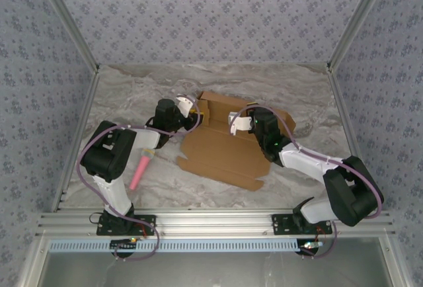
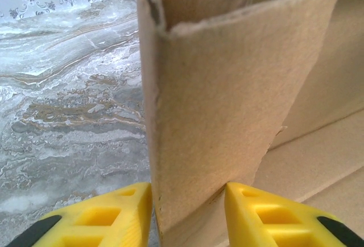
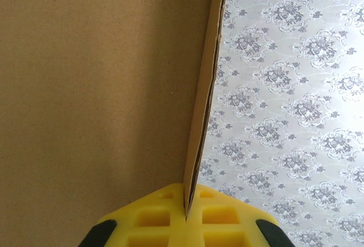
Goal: Fold the paper box
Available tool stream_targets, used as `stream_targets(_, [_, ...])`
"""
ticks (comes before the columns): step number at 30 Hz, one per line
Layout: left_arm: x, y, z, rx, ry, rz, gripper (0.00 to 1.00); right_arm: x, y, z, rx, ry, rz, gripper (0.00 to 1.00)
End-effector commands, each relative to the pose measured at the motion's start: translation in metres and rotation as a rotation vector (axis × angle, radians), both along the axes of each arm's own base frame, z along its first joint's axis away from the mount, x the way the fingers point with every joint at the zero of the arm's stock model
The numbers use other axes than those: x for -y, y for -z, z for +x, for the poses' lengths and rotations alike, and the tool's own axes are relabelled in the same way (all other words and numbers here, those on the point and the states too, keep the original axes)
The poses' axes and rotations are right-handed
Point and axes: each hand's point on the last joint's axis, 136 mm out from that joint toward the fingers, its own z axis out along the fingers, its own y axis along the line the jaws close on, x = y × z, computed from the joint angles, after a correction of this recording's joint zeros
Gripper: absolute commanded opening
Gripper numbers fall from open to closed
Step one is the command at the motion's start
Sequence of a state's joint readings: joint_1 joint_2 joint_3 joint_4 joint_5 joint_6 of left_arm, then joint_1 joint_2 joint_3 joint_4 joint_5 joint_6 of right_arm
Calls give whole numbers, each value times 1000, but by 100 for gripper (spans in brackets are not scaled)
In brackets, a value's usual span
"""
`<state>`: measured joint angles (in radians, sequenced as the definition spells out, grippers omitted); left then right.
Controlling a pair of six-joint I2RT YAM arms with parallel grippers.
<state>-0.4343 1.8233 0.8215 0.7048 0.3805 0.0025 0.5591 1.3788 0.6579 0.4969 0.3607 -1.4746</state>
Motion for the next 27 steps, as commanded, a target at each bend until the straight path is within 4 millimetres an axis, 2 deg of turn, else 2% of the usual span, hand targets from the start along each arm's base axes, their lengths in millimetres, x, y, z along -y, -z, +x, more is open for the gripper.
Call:
stream_targets(1, [10,-34,15,100,8,-68,35,-2,14,-9,-58,-23,-46,0])
stream_targets(10, [11,-24,26,141,-51,-32,30,-4,19,-10,-79,-29,-53,0])
stream_targets(17, [21,-22,26,174,-58,-9,26,-4,19,-10,-79,-24,-59,0])
stream_targets(24, [23,-28,30,202,-107,-46,21,-5,19,-9,-82,-25,-50,0])
stream_targets(27, [25,-31,33,200,-117,-72,24,-6,19,-9,-84,-25,-47,0])
